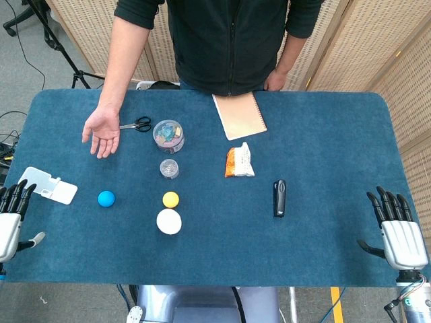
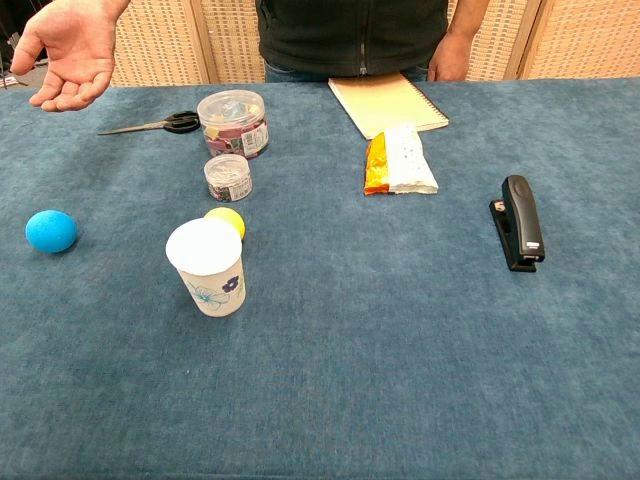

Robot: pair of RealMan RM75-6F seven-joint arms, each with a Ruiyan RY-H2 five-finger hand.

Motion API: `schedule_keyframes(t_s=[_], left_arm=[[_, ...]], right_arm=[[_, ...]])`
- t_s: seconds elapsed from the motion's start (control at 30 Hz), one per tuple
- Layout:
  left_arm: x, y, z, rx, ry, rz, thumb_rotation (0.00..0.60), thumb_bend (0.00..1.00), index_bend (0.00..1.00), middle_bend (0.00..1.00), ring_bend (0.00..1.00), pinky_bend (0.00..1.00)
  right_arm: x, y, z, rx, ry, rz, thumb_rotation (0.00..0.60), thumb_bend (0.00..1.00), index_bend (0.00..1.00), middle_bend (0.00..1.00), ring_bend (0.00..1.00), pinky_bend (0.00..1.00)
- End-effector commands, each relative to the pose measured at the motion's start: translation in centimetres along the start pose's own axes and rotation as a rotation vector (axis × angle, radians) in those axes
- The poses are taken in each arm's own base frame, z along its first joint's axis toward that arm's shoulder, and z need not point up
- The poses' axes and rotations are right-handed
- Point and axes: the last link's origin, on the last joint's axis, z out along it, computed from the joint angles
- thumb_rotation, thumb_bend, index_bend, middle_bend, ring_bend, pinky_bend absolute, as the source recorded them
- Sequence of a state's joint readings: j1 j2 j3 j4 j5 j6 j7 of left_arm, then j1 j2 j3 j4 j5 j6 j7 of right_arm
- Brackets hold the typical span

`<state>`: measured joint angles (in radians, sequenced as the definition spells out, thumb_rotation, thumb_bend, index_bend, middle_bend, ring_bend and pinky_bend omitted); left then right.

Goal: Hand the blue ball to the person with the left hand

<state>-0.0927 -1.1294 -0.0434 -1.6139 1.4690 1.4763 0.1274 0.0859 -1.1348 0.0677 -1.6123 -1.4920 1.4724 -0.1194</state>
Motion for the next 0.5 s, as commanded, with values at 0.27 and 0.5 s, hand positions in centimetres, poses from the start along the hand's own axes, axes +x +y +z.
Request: schedule_keyframes(t_s=[0.27, 0.5], left_arm=[[-0.4, 0.5, 0.2, -0.048, -0.028, -0.018, 0.600, 0.00, 0.00, 0.00, 0.00, 0.00], [-2.7, 2.0, 3.4, -0.181, -0.139, -0.110, 0.600, 0.00, 0.00, 0.00, 0.00, 0.00]], right_arm=[[0.3, -0.1, -0.3, 0.007, 0.007, 0.012, 0.600, 0.00, 0.00, 0.00, 0.00, 0.00], [0.1, 0.1, -0.1, -0.002, -0.002, 0.015, 0.600, 0.00, 0.00, 0.00, 0.00, 0.00]])
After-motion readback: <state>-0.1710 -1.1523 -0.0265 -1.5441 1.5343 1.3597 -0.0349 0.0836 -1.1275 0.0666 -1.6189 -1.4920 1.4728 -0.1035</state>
